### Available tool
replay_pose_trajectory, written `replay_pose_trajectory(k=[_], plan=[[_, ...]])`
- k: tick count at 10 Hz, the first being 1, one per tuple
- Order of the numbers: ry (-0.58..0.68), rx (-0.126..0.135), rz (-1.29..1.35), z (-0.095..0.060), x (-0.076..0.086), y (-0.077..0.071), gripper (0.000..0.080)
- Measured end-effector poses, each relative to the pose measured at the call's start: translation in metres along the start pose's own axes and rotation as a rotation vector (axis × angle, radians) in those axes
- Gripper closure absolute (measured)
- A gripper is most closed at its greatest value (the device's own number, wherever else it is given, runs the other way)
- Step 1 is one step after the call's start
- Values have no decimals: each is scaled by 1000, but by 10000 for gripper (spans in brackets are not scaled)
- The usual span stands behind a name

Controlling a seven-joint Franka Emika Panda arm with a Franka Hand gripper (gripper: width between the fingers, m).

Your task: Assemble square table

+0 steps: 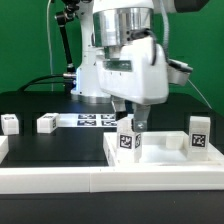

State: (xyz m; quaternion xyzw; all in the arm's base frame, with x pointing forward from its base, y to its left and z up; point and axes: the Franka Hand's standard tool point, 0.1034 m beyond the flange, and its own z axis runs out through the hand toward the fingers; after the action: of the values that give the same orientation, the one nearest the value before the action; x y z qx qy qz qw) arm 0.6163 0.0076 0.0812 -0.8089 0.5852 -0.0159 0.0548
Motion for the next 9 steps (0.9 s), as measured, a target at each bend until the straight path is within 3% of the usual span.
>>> replay_pose_trajectory(k=[6, 9], plan=[[3, -19, -467, 3, -1, -2, 150], [23, -45, -675, 2, 2, -2, 150]])
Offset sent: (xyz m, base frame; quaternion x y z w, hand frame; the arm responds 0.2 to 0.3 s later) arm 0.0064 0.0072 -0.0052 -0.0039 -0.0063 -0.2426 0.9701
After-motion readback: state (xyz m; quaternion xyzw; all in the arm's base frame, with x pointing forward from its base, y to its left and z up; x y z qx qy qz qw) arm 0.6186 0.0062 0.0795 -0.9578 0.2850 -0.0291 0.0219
